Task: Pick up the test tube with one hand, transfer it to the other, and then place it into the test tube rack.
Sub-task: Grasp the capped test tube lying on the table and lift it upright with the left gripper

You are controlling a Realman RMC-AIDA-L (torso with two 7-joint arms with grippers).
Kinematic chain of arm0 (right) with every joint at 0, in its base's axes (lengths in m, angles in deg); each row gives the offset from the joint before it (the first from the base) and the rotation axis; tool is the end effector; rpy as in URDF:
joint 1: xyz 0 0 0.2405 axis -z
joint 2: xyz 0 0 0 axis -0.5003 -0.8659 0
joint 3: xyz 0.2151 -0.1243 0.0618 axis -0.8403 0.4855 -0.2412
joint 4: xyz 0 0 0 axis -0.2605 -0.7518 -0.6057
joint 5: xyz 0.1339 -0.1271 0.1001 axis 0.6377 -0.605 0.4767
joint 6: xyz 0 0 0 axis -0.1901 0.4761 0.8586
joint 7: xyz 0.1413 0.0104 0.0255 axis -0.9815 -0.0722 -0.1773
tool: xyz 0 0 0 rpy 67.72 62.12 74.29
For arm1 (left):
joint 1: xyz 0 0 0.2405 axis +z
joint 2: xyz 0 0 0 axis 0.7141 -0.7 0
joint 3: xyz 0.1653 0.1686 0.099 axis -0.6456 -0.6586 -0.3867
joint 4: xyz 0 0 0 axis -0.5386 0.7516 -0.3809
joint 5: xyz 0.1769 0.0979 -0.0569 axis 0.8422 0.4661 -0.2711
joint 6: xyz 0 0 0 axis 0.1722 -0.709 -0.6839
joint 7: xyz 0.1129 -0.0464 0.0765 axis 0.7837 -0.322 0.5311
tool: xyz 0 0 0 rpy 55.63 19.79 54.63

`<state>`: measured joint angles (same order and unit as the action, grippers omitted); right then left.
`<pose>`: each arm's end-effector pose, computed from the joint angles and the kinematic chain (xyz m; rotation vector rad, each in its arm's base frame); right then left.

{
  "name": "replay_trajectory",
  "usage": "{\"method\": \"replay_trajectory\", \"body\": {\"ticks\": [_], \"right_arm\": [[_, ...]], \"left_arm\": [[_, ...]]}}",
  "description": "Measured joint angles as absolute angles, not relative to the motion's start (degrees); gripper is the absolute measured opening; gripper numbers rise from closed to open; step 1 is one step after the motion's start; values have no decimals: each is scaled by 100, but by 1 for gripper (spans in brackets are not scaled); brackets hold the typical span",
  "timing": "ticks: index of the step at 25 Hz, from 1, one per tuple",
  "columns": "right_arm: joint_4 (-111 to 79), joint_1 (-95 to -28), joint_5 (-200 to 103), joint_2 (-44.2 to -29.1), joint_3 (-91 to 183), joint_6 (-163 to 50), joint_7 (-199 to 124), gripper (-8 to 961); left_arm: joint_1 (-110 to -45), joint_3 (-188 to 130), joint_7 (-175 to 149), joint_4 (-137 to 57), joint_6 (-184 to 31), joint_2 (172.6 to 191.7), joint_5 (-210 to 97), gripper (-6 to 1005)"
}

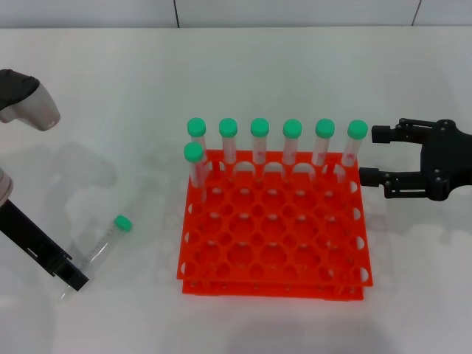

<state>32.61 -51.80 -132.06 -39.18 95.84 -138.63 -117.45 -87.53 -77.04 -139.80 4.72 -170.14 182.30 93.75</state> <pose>0.2460 0.3187 0.0356 -2.7547 0.4161 0.7176 -0.2809 0.3289 0.0285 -2.6948 -1.3822 0.7800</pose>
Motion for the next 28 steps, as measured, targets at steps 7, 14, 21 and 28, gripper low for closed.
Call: {"method": "replay_trajectory", "body": {"ticks": [7, 14, 21, 28], "right_arm": [[3261, -5173, -13205, -3918, 9584, -13863, -11745, 797], [3261, -5172, -13198, -3918, 9584, -13862, -11745, 797], [3261, -5168, -13144, -3914, 9584, -13862, -11745, 798], [3261, -5162, -13143, -3911, 9584, -13866, -11743, 797]], "left_arm": [[-8758, -7702, -13981, 472, -17007, 18230, 9374, 225], [-8759, -7701, -13981, 472, -17004, 18230, 9374, 192], [-8736, -7740, -13992, 474, -17013, 18227, 9355, 178], [-8711, -7740, -13975, 474, -17013, 18229, 9343, 178]]}}
